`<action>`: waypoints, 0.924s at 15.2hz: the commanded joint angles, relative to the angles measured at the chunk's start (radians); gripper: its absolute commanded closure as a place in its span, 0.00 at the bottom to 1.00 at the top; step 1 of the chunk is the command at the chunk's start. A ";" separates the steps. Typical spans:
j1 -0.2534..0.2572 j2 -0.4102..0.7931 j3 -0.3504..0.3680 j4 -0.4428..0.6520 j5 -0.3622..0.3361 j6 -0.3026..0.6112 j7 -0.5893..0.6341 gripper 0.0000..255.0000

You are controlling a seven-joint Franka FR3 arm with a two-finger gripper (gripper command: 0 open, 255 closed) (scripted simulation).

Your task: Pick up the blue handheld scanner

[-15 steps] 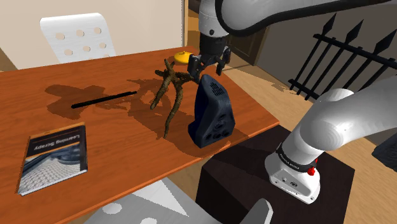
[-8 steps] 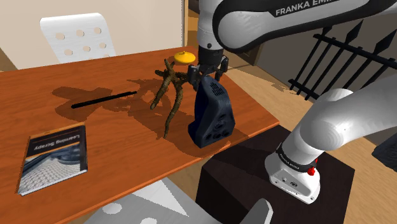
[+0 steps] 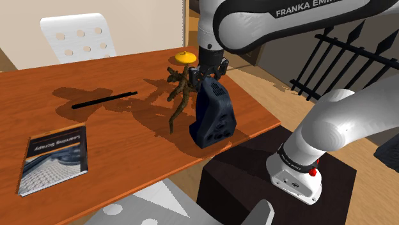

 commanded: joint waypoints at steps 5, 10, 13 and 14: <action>0.001 -0.014 -0.009 0.029 -0.001 -0.047 -0.006 1.00; -0.002 -0.027 -0.021 0.087 -0.005 -0.117 -0.013 1.00; -0.003 -0.031 -0.027 0.124 -0.008 -0.158 -0.016 1.00; -0.004 -0.032 -0.029 0.136 -0.009 -0.171 -0.017 1.00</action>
